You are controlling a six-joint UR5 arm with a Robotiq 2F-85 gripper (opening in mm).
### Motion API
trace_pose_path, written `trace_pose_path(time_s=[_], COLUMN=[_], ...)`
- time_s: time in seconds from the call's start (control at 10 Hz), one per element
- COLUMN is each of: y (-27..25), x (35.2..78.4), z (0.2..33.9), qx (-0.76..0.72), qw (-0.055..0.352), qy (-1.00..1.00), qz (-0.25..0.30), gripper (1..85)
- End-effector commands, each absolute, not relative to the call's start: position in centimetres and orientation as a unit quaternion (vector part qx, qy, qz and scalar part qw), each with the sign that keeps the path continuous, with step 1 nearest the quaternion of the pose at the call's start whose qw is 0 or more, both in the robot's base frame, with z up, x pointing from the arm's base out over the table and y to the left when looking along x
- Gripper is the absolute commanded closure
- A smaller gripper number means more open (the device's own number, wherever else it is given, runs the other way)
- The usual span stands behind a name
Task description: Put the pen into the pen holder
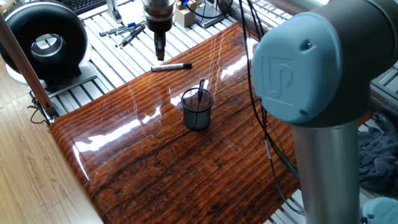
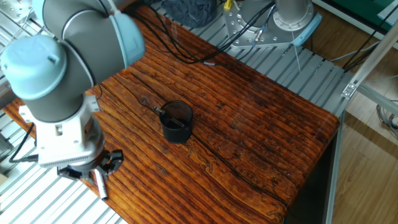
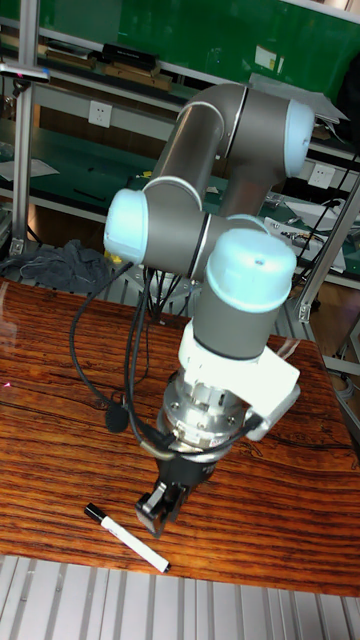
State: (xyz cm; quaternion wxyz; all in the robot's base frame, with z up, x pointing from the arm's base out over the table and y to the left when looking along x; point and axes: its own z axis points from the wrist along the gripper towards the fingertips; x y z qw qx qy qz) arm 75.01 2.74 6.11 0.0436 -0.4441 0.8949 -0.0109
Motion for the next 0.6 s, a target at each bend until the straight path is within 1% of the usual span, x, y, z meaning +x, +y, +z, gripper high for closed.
trace_pose_path(time_s=[0.0,0.5], y=[3.7,3.2], x=[75.5,76.9], z=[4.7,3.3], qx=[-0.439,-0.437], qw=[0.050,0.063], qy=[0.897,0.897], qz=[0.007,-0.013], gripper=[51.3,49.0])
